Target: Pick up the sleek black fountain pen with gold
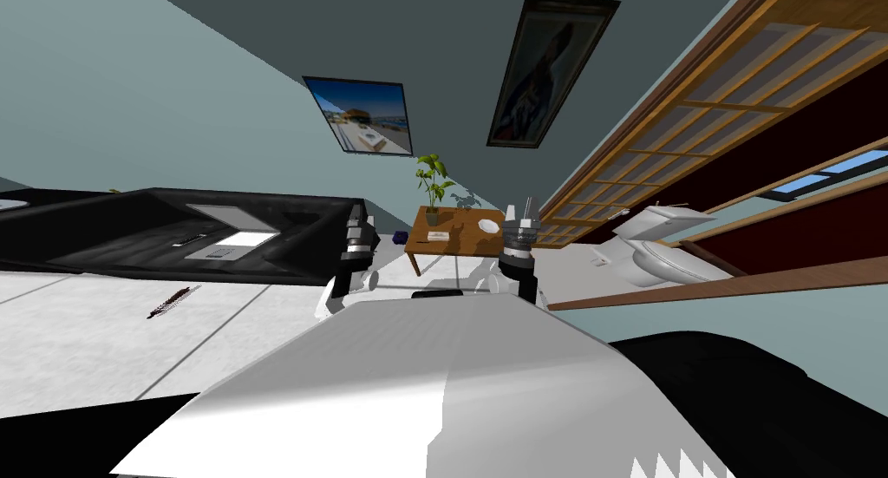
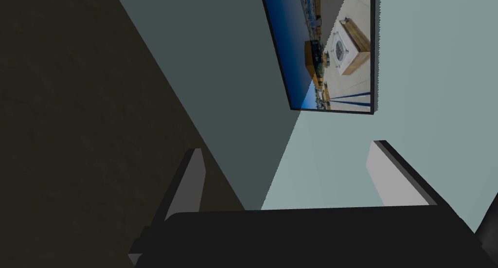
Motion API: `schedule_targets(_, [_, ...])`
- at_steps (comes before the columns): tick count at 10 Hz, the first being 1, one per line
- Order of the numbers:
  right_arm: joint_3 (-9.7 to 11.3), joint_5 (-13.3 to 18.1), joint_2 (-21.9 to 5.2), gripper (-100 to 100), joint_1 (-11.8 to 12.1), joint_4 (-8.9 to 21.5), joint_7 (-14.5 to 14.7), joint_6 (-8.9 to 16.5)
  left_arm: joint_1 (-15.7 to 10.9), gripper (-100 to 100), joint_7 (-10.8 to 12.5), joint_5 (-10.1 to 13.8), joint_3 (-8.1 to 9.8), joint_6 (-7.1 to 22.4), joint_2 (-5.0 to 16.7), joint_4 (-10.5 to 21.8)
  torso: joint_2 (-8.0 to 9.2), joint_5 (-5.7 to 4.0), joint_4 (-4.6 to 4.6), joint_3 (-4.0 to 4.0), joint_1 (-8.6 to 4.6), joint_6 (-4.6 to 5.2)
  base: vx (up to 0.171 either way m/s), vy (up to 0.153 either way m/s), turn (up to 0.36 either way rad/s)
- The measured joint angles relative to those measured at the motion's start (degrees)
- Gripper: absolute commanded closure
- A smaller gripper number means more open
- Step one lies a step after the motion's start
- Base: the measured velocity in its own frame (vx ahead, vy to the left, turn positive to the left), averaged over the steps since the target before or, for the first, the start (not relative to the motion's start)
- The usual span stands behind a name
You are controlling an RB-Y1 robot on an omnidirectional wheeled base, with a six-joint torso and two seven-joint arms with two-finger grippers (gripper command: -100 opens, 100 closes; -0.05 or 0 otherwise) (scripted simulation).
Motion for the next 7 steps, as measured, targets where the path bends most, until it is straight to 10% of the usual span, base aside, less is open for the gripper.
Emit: schedule_targets(7, [0.0,0.0,0.0,0,0.0,0.0,0.0,0.0,-6.9,-100,2.2,0.1,1.35,8.5,1.8,9.6,-0.04,0.00,-0.01,-0.02,-0.01,0.01,0.026,-0.001,-0.043])
